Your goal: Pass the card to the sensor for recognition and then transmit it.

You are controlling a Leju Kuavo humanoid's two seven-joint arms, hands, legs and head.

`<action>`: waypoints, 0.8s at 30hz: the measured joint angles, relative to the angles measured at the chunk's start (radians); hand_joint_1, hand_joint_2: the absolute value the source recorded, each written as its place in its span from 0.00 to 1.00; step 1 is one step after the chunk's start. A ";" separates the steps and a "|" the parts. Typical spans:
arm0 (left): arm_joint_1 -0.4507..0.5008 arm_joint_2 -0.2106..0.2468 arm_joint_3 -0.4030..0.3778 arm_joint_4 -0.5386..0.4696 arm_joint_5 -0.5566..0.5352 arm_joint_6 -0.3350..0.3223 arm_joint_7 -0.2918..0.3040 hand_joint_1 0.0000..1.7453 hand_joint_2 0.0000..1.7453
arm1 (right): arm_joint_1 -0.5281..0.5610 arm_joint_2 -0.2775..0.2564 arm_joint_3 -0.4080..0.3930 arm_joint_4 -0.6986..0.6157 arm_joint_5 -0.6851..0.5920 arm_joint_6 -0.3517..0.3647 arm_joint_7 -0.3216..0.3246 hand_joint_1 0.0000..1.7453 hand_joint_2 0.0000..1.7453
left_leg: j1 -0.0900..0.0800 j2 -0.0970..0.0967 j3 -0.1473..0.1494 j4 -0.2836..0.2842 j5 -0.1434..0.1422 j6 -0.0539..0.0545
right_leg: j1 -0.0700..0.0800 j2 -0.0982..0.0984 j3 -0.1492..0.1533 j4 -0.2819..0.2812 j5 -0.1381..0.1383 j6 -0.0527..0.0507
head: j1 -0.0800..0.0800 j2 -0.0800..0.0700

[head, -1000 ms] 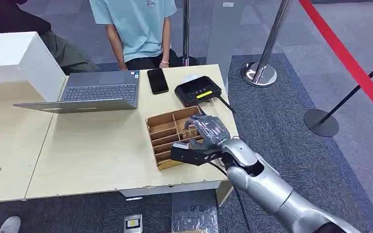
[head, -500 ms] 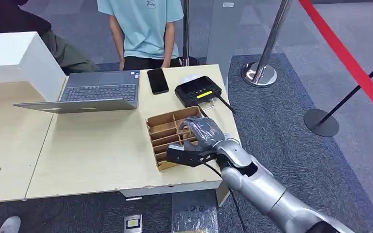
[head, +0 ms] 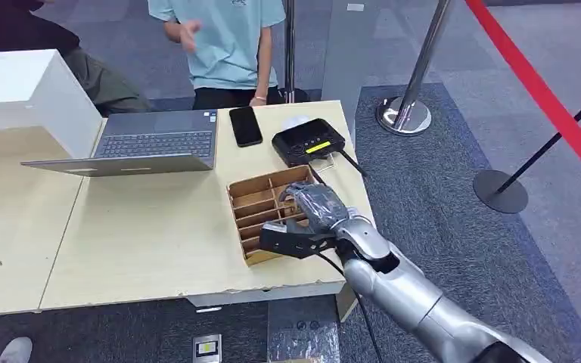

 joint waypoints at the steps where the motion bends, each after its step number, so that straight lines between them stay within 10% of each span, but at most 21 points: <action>1: 0.000 0.000 0.000 0.000 0.000 0.000 0.000 0.00 0.00 | -0.004 0.001 0.000 0.004 -0.003 -0.001 -0.001 0.40 1.00 | 0.000 0.000 0.000 0.000 0.000 0.000 | 0.000 0.000 0.000 0.000 0.000 0.000 | 0.000 0.000; 24: -0.001 -0.001 -0.006 0.000 -0.005 0.000 0.004 0.00 0.00 | -0.069 0.029 0.008 0.125 -0.026 -0.003 -0.023 0.36 1.00 | 0.000 0.000 0.000 0.000 0.000 0.000 | 0.000 0.000 0.000 0.000 0.000 0.000 | 0.000 0.000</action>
